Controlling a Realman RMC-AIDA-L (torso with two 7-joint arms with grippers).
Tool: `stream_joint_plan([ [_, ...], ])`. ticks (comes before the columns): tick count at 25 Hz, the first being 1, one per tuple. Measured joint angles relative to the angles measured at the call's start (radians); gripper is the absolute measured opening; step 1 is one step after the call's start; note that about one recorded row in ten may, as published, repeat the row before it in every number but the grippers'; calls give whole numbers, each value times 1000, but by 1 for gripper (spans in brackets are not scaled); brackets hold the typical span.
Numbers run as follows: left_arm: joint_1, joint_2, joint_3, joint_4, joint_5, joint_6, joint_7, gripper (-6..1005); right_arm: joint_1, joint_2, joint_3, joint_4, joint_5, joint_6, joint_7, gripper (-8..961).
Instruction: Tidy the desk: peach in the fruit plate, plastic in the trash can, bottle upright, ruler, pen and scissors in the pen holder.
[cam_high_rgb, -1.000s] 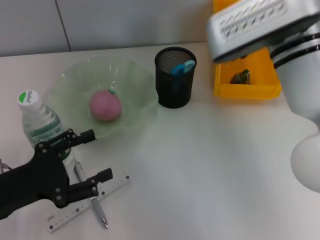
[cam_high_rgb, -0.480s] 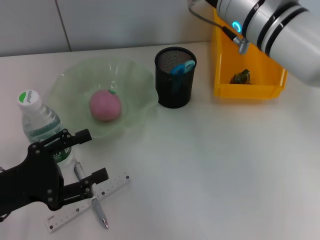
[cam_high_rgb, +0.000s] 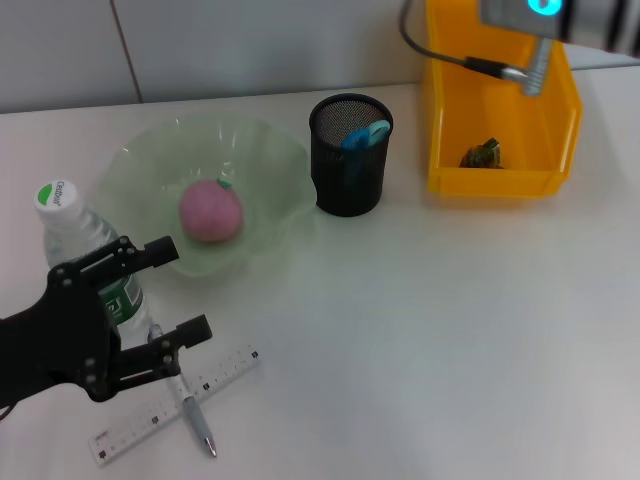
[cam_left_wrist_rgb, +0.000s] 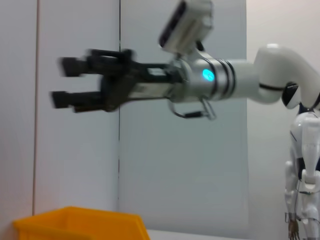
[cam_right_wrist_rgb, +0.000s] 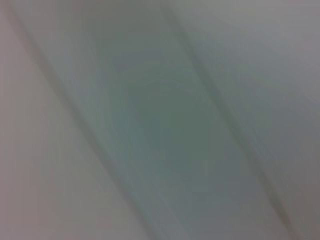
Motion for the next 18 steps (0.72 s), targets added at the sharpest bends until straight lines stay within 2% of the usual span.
stream_joint_plan([
  [1, 0, 0, -5, 4, -2, 5, -5, 828, 0, 0, 0, 0, 0, 0, 0, 700],
  [5, 6, -1, -11, 9, -4, 10, -19, 829, -62, 2, 147, 83, 153, -320, -272, 700],
  [7, 7, -1, -11, 5, -4, 10, -23, 829, -85, 1, 232, 170, 206, -464, -386, 701],
  [9, 9, -1, -10, 1, -3, 11, -37, 829, -97, -6, 359, 318, 236, -630, -527, 701],
  [10, 9, -1, -10, 1, -2, 11, -45, 829, -96, -22, 465, 454, 221, -739, -628, 708],
  [11, 9, -1, -9, 1, 0, 10, -56, 829, -96, -22, 465, 454, 221, -739, -628, 715],
  [12, 9, -1, -9, 1, 0, 10, -56, 829, -94, -36, 499, 507, 202, -772, -669, 722],
  [14, 8, -2, -2, 1, 5, -6, -90, 829, -86, -72, 532, 584, 130, -812, -736, 735],
  [15, 4, -2, 0, 1, 11, -20, -113, 828, -75, -98, 540, 640, 58, -826, -782, 742],
  [18, -1, -3, 1, 5, 25, -28, -143, 828, -71, -101, 547, 680, 13, -828, -832, 763],
])
